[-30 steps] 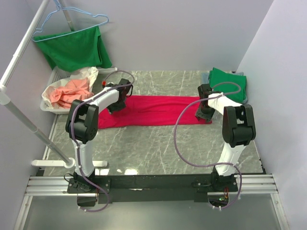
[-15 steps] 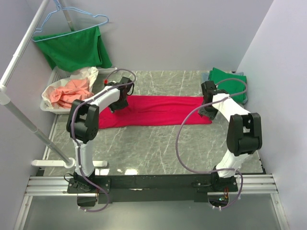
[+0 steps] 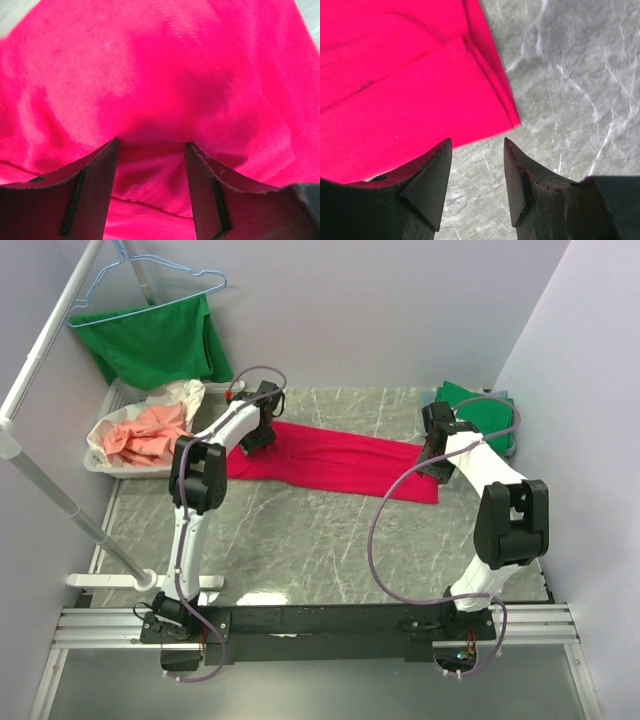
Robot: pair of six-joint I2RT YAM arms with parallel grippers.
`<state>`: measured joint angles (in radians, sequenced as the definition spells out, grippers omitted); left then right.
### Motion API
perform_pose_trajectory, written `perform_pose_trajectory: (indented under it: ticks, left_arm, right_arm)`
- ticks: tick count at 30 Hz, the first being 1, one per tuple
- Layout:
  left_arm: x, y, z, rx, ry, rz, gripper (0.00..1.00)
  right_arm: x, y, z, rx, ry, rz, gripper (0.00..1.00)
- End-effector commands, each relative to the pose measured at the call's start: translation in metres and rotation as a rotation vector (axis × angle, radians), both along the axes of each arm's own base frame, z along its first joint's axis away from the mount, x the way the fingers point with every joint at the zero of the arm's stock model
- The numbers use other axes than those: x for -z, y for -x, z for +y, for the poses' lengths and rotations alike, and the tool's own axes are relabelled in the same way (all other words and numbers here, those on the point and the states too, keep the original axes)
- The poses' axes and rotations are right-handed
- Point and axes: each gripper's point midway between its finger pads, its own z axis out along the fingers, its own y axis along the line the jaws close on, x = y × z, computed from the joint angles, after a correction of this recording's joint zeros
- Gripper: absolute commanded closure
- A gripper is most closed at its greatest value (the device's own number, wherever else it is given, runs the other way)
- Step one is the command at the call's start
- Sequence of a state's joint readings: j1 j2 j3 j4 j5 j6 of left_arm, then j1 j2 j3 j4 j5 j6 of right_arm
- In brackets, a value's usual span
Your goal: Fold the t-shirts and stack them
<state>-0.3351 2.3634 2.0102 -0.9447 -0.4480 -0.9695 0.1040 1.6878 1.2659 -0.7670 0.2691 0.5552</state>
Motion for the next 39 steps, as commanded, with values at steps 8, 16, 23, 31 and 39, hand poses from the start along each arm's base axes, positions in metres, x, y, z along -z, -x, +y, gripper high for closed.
perform_pose_trajectory:
  ticks: [8, 16, 23, 31, 39]
  left_arm:
    - [-0.003, -0.088, -0.02, 0.171, 0.193, -0.214, 0.39]
    - [-0.099, -0.11, -0.034, 0.353, 0.217, -0.574, 0.36]
    - [-0.155, -0.093, -0.024, 0.337, 0.207, -0.699, 0.35]
    - [-0.199, -0.055, -0.012, 0.333, 0.203, -0.738, 0.35]
    - [-0.254, -0.02, 0.007, 0.319, 0.153, -0.811, 0.34]
  right_arm:
    - [0.024, -0.026, 0.017, -0.069, 0.01, 0.072, 0.48]
    - [0.059, -0.002, 0.038, -0.125, -0.004, 0.144, 0.47]
    - [0.074, 0.015, 0.039, -0.121, -0.003, 0.184, 0.47]
    - [0.07, 0.029, 0.044, -0.134, 0.002, 0.213, 0.47]
    - [0.075, 0.068, 0.084, -0.168, -0.113, 0.208, 0.48]
